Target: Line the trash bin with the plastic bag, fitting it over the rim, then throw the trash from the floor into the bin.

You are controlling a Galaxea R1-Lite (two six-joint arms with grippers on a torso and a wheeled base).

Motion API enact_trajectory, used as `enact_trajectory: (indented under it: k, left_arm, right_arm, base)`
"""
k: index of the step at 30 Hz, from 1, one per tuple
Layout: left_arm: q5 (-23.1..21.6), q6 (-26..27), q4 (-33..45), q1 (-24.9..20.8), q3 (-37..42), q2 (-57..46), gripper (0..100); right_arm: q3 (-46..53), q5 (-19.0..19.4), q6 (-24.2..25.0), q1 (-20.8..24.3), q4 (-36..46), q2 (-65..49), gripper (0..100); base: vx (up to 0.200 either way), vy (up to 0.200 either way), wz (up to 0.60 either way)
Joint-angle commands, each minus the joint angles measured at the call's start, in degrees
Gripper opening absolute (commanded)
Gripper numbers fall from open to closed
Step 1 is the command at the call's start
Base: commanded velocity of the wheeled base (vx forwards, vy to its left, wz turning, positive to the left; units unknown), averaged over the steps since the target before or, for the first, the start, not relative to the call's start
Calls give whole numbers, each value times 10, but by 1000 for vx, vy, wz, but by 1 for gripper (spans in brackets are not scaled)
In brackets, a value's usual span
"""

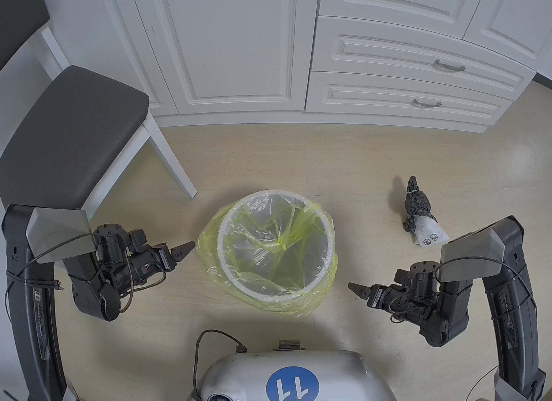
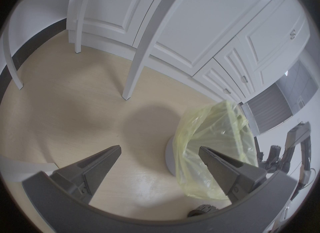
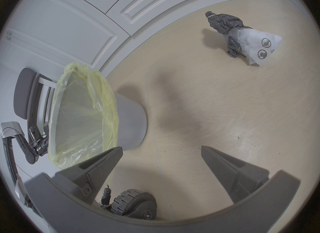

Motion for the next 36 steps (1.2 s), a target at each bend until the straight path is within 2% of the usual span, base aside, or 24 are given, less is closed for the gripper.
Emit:
enact_trajectory:
  k: [1, 6, 8, 13, 20, 27, 32, 36]
  left_arm:
    - [-2, 20, 1, 4, -5, 35, 100]
    - [2, 19, 42, -3, -33, 51, 100]
    - [18, 20, 60, -10, -51, 55, 100]
    - [32, 21, 96, -26, -127, 79, 100]
    - [62, 24, 213, -74, -235, 100, 100]
    - [65, 41, 226, -83, -255, 112, 100]
    - [97, 45, 226, -90, -271, 127, 100]
    - [100, 44, 226, -88, -270, 125, 100]
  right_arm:
    - [0, 0, -2, 0, -10, 3, 100]
    - [0, 0, -5, 0, -10, 3, 100]
    - [0, 0, -5, 0, -10, 3, 100]
    - [0, 0, -6, 4, -10, 4, 100]
    - [0, 0, -18, 4, -10, 8, 100]
    - [0, 0, -18, 4, -10, 8, 100]
    - [-1, 0, -24, 4, -10, 10, 100]
    - [-1, 0, -25, 4, -10, 11, 100]
  base:
    - [0, 0, 0]
    - [0, 0, 0]
    - [0, 0, 0]
    - [0, 0, 0]
    - [0, 0, 0]
    - [0, 0, 0]
    - [0, 0, 0]
    - [0, 0, 0]
